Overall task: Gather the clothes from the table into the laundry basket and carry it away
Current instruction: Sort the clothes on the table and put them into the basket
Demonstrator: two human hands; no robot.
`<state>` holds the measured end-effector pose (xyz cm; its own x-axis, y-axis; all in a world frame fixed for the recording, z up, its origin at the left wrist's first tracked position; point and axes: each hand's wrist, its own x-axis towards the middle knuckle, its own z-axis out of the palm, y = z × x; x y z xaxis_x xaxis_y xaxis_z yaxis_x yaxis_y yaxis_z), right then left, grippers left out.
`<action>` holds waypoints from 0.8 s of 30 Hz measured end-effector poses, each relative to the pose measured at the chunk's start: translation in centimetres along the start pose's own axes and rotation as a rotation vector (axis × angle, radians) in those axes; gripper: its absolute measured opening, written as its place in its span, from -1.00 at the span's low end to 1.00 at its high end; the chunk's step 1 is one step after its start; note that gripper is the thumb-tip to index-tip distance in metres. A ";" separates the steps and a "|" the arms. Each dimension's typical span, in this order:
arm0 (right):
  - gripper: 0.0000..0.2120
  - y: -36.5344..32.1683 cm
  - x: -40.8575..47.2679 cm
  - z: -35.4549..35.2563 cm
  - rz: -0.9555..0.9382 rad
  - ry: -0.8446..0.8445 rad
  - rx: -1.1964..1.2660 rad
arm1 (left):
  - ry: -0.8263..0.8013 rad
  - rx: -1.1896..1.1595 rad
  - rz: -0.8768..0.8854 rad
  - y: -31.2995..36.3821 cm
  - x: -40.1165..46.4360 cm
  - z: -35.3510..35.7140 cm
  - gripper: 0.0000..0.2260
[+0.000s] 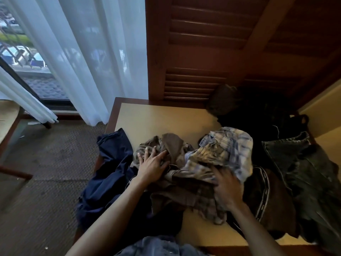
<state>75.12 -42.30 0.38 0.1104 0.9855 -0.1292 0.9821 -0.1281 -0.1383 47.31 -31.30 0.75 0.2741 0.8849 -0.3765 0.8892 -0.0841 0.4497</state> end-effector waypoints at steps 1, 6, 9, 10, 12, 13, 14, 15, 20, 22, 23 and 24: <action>-0.43 1.4 0.2 -0.5 0.059 0.089 0.028 | 0.046 -0.013 0.010 -0.3 -0.4 0.2 -0.52; -0.80 5.0 3.7 -6.9 0.551 0.564 0.205 | 0.167 -0.234 -0.002 -2.9 -1.9 0.9 -0.62; -0.72 9.5 6.1 -10.8 0.743 0.733 0.442 | 0.189 -0.256 -0.006 -3.7 -2.4 0.9 -0.61; -0.60 10.1 6.5 -11.8 0.760 0.714 0.460 | 0.199 -0.246 -0.001 -3.6 -2.5 0.9 -0.60; -0.33 9.9 7.2 -13.3 0.800 0.703 0.402 | 0.209 -0.226 0.008 -3.2 -2.6 1.2 -0.56; -0.25 8.5 7.2 -14.1 0.774 0.718 0.361 | 0.208 -0.214 0.012 -3.1 -2.6 1.4 -0.54; -0.20 6.4 7.0 -14.6 0.693 0.724 0.320 | 0.204 -0.199 0.018 -3.0 -2.6 1.7 -0.53; -0.19 4.0 6.9 -14.1 0.537 0.741 0.277 | 0.202 -0.185 0.027 -3.0 -2.7 1.9 -0.53; -0.25 -9.7 4.6 -6.8 0.041 0.187 0.680 | 0.183 -0.200 0.069 -2.9 -2.7 2.1 -0.54; 0.01 -13.2 5.3 -4.3 0.152 -0.152 0.789 | 0.139 -0.234 0.101 -2.8 -3.1 2.1 -0.51; 0.09 -14.5 6.0 -3.4 0.135 -0.264 0.765 | 0.127 -0.274 0.122 -2.7 -3.4 2.0 -0.48; 0.13 -15.5 6.4 -2.7 0.095 -0.363 0.713 | 0.117 -0.352 0.132 -2.7 -3.7 1.8 -0.42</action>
<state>61.00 -33.72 4.37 0.0112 0.8848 -0.4658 0.6232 -0.3705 -0.6888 44.54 -35.16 -0.55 0.3161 0.9249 -0.2113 0.6633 -0.0562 0.7462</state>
